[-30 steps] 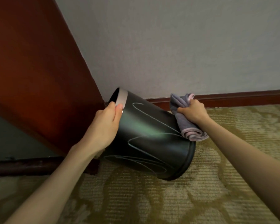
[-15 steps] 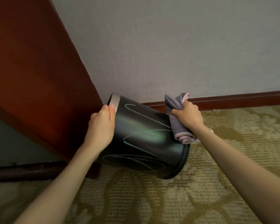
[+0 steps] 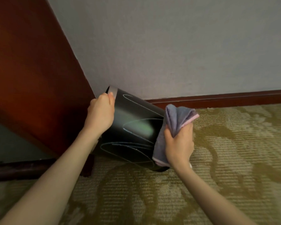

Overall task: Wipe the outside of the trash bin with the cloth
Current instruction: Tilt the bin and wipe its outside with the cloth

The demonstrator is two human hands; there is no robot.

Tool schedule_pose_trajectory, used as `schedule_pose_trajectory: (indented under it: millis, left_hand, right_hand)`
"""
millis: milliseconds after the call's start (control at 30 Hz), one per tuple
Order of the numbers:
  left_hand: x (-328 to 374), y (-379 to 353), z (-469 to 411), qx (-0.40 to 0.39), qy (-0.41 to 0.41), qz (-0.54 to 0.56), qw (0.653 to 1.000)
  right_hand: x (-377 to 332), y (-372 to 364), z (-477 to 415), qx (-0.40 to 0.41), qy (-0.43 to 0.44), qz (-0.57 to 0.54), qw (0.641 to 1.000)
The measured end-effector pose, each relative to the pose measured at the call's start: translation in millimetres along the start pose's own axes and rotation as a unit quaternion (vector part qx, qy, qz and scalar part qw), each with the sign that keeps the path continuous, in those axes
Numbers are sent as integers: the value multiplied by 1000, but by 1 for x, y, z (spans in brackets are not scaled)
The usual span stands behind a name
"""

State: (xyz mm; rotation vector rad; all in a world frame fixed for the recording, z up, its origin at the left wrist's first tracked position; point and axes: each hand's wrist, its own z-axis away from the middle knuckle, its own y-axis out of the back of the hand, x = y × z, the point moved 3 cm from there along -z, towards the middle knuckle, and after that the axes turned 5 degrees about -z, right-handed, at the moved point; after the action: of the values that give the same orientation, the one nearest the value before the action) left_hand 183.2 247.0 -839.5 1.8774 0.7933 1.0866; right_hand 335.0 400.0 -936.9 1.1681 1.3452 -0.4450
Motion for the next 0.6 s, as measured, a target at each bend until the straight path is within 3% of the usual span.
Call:
schedule_pose_trajectory:
  millis: [167, 333, 600]
  left_hand:
    - [-3, 2, 3, -6, -13, 4, 1000]
    - [-5, 5, 17, 10, -32, 32, 999]
    - [2, 9, 48, 14, -92, 86, 992]
  right_hand:
    - [-1, -7, 24, -19, 36, -11, 999]
    - [-5, -2, -8, -36, 57, -51, 996]
    - [-13, -15, -85, -108, 18, 75, 991]
